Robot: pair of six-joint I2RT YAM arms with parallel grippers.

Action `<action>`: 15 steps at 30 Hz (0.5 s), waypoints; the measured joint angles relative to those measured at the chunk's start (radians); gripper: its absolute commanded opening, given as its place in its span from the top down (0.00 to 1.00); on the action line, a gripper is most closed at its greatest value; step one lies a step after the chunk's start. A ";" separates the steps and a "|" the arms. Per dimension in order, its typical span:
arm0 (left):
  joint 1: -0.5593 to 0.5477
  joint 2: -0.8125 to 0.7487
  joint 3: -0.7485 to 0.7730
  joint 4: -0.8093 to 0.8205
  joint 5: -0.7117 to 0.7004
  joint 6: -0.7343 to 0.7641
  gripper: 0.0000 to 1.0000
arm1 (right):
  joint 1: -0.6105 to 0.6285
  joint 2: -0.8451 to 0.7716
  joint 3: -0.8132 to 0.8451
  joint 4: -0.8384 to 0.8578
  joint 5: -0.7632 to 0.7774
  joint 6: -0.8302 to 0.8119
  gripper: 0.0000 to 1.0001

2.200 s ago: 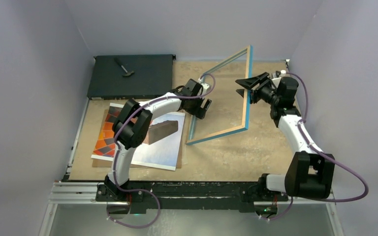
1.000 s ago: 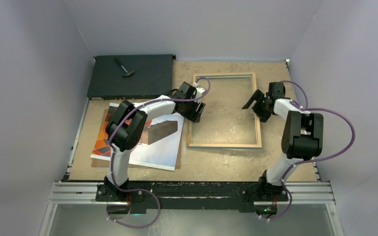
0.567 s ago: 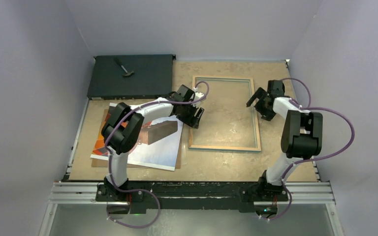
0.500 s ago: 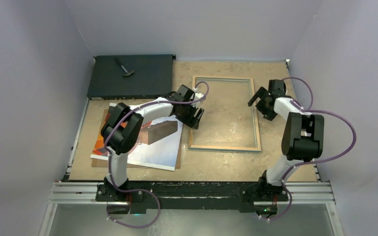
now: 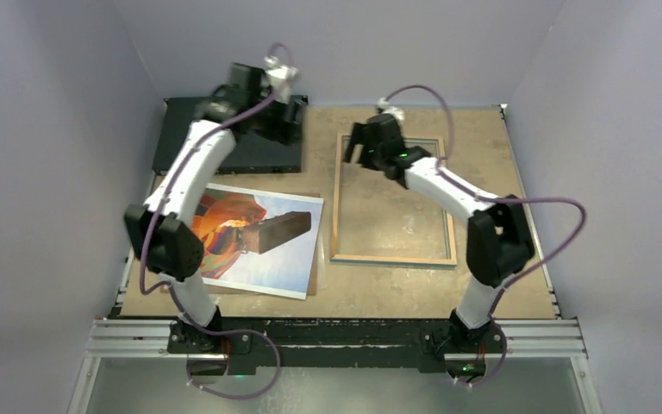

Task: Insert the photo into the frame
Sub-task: Turn over the photo frame at the center of the board, then move the photo frame to the center of the board.

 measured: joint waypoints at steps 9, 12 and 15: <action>0.566 -0.232 -0.138 -0.143 -0.003 0.254 0.30 | 0.286 0.293 0.201 0.029 -0.043 0.001 0.02; 0.662 -0.249 -0.244 -0.169 -0.007 0.345 0.34 | 0.286 0.335 0.201 0.035 -0.079 0.002 0.01; 0.771 -0.246 -0.391 -0.179 -0.053 0.466 0.39 | 0.276 0.355 0.172 0.045 -0.111 0.008 0.01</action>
